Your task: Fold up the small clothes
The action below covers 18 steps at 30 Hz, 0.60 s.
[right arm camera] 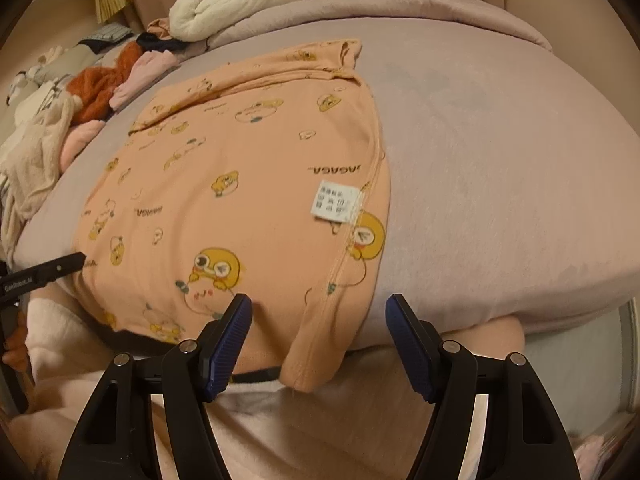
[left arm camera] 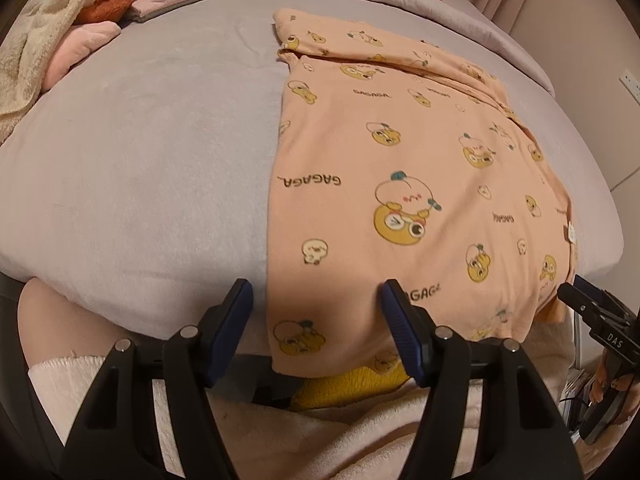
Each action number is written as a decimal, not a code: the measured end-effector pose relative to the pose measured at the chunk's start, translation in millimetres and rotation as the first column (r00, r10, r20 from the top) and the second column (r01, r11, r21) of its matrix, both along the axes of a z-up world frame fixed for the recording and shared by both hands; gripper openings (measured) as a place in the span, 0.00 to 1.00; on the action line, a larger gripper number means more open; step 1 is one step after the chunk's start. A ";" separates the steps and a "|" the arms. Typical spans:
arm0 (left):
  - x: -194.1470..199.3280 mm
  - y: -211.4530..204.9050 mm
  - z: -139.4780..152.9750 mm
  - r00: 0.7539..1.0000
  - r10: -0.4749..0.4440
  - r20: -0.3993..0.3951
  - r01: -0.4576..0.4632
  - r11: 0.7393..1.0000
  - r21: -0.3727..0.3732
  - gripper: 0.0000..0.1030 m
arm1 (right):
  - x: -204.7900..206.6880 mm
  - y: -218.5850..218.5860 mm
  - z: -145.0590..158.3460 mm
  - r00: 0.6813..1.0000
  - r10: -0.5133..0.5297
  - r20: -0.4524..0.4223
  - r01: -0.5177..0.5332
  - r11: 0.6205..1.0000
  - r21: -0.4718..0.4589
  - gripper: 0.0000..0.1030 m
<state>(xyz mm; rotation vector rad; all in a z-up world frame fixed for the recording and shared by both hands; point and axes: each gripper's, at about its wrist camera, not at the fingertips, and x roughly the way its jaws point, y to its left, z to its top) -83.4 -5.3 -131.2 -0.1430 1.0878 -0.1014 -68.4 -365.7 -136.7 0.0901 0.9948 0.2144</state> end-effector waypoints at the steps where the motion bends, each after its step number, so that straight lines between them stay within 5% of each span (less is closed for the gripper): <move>1: -1.4 -1.0 -0.8 1.000 -0.001 -0.001 0.001 1.000 0.001 0.64 | 0.2 0.4 -1.5 1.000 0.002 -0.004 -0.002 1.000 0.000 0.69; 6: -5.5 -6.2 -3.7 1.000 -0.016 -0.002 0.016 1.000 0.000 0.63 | -3.1 0.9 -6.2 1.000 0.003 -0.012 -0.003 1.000 -0.003 0.58; 9: -8.0 -7.9 -5.3 1.000 -0.021 -0.010 0.021 1.000 -0.011 0.57 | -5.6 1.0 -8.9 1.000 0.009 -0.022 -0.009 1.000 -0.004 0.40; 13: -12.0 -10.9 -5.2 0.999 -0.043 -0.006 0.043 0.999 -0.014 0.36 | -9.6 0.2 -5.3 0.999 0.028 -0.020 -0.027 0.999 0.025 0.12; 16: -12.6 -9.8 -2.7 0.999 -0.035 0.002 0.035 0.999 -0.012 0.08 | -11.4 2.2 2.4 0.999 0.041 0.005 -0.041 0.998 0.045 0.10; 18: -14.3 -6.1 1.2 0.999 -0.040 0.006 0.040 0.997 -0.058 0.07 | -11.3 3.1 12.9 0.998 0.048 0.032 -0.051 0.995 0.091 0.10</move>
